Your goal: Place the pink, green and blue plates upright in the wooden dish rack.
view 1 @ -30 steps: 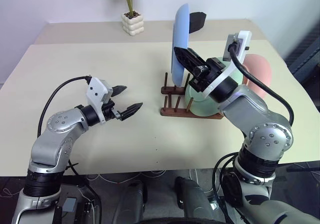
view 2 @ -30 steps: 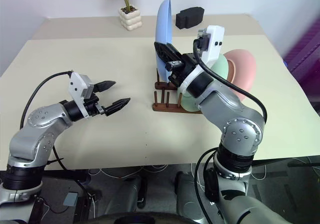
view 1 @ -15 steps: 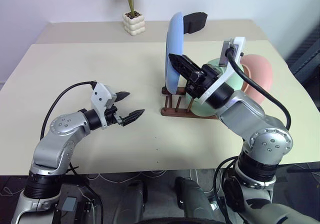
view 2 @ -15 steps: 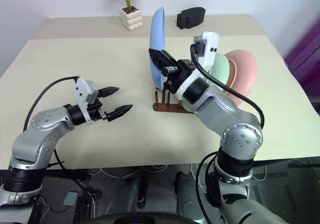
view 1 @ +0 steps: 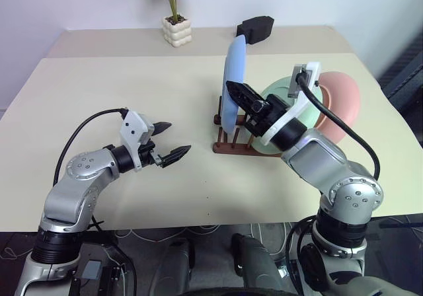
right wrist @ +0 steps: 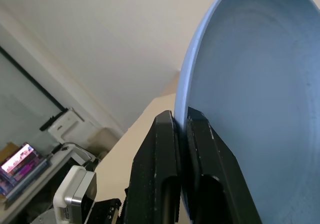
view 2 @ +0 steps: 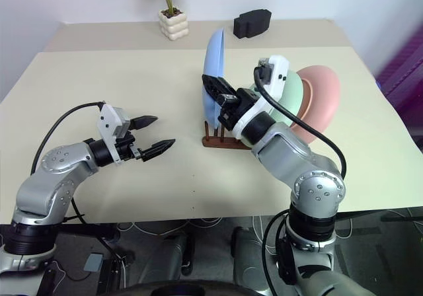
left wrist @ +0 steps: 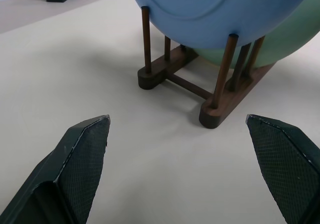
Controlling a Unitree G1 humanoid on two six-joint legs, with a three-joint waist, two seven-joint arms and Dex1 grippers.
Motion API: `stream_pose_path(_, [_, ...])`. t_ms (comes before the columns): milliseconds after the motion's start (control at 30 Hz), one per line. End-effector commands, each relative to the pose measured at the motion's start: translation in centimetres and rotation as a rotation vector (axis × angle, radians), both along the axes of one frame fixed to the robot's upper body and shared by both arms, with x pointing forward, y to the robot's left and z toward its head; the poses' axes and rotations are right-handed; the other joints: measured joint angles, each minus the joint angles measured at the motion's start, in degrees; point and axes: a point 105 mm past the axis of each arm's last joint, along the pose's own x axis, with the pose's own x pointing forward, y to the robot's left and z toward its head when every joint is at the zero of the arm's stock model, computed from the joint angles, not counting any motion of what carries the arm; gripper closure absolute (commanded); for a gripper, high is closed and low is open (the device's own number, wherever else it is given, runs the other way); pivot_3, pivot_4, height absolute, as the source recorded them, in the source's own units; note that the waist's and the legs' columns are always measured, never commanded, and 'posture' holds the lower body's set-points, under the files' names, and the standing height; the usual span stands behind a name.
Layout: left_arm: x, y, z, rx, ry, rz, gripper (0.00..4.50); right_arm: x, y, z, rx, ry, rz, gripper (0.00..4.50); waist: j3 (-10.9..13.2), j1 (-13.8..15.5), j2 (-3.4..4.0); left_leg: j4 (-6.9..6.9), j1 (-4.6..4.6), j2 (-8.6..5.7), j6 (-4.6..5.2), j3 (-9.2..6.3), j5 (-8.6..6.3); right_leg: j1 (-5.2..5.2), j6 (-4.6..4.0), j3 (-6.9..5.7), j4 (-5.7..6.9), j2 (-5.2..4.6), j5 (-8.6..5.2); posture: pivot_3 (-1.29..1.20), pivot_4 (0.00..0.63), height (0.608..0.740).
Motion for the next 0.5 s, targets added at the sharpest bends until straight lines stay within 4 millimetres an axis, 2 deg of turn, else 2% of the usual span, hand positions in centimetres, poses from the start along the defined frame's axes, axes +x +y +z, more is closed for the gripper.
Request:
stream_pose_path(33, [-0.24, -0.15, 0.85, 0.011, -0.05, -0.01, 0.0, -0.85, 0.15, 1.13, 0.023, -0.048, 0.02, 4.17, 0.0, 0.0, 0.0, 0.0, 0.0, 0.01, 0.0, 0.0, 0.0, 0.0, 0.0, 0.0, 0.0, 0.0, 0.0, 0.0, 0.15, 0.736])
stream_pose_path(133, [-0.22, -0.12, 0.84, 0.011, -0.051, -0.009, 0.0, -0.81, 0.11, 1.08, 0.021, -0.045, 0.017, 3.1, 0.0, 0.0, 0.0, 0.0, 0.0, 0.01, 0.0, 0.0, 0.0, 0.0, 0.0, 0.0, 0.0, 0.0, -0.01, 0.0, 0.15, 0.736])
stream_pose_path(333, [-0.22, -0.15, 0.72, 0.009, -0.048, -0.008, 0.0, -0.73, -0.01, 1.18, 0.007, -0.056, 0.007, 0.07, 0.0, 0.0, 0.0, 0.0, -0.01, 0.02, 0.0, 0.0, 0.0, 0.0, 0.0, 0.0, -0.01, 0.0, -0.01, 0.0, 0.15, 0.736])
stream_pose_path(500, [-0.24, -0.2, 0.64, 0.007, -0.046, -0.011, 0.0, -0.67, -0.23, 1.72, -0.04, -0.108, -0.012, 0.03, 0.0, 0.0, 0.0, 0.0, -0.01, 0.03, 0.0, 0.0, 0.0, 0.0, -0.01, 0.0, -0.03, 0.0, -0.02, 0.0, 0.15, 0.736])
